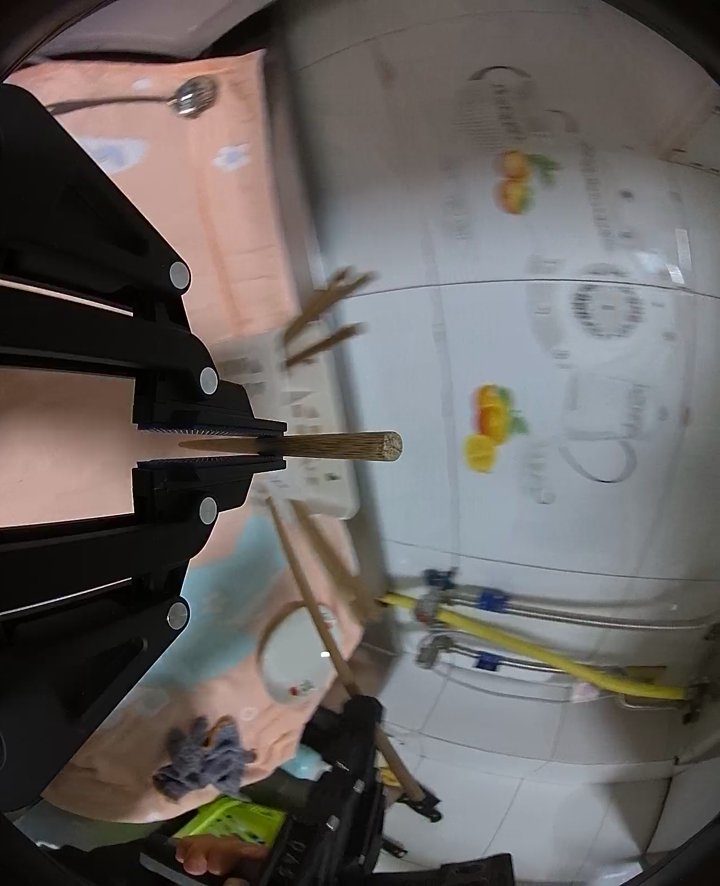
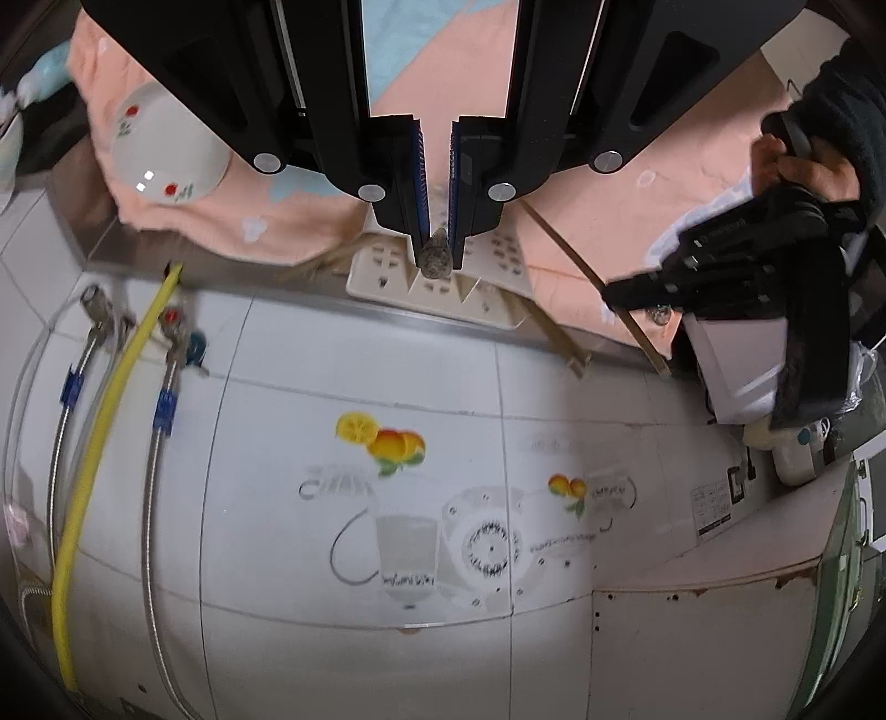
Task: Organize utensils
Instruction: 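Raise both held chopsticks upright over the white holder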
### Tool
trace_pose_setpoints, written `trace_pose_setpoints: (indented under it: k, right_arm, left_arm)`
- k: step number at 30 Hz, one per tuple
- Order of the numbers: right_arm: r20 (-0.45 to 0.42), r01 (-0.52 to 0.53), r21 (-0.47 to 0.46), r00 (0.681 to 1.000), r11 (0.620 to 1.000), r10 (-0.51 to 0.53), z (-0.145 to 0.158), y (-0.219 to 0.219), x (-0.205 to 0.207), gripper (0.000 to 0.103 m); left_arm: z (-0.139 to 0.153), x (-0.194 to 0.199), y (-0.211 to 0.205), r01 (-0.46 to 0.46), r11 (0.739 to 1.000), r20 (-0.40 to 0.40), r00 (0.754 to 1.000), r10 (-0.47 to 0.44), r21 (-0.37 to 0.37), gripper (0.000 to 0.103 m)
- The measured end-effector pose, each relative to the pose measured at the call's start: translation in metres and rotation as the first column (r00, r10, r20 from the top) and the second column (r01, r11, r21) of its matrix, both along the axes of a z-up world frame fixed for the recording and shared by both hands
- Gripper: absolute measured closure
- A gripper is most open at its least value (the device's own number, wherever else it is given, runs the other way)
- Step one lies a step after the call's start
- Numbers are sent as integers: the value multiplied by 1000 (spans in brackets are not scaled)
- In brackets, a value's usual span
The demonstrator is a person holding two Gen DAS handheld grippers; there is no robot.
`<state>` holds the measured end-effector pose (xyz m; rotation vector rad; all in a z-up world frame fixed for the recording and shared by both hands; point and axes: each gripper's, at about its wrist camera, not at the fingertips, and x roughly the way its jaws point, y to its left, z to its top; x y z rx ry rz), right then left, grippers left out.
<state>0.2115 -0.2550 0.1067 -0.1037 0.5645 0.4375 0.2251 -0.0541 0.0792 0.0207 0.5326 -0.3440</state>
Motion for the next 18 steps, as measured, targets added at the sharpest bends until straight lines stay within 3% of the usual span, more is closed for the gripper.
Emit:
trace_pose_setpoints:
  k: [8,18]
  right_arm:
    - [14,31,-44,999,999,-30,18,-1,23,97]
    - [-30,60,-98,998,993,-63,1,4,53,97]
  left_arm:
    - [57,22,4,-54,998,118,992,52,14,98]
    - [35,64,10,-98,995,47,994,97,20,98]
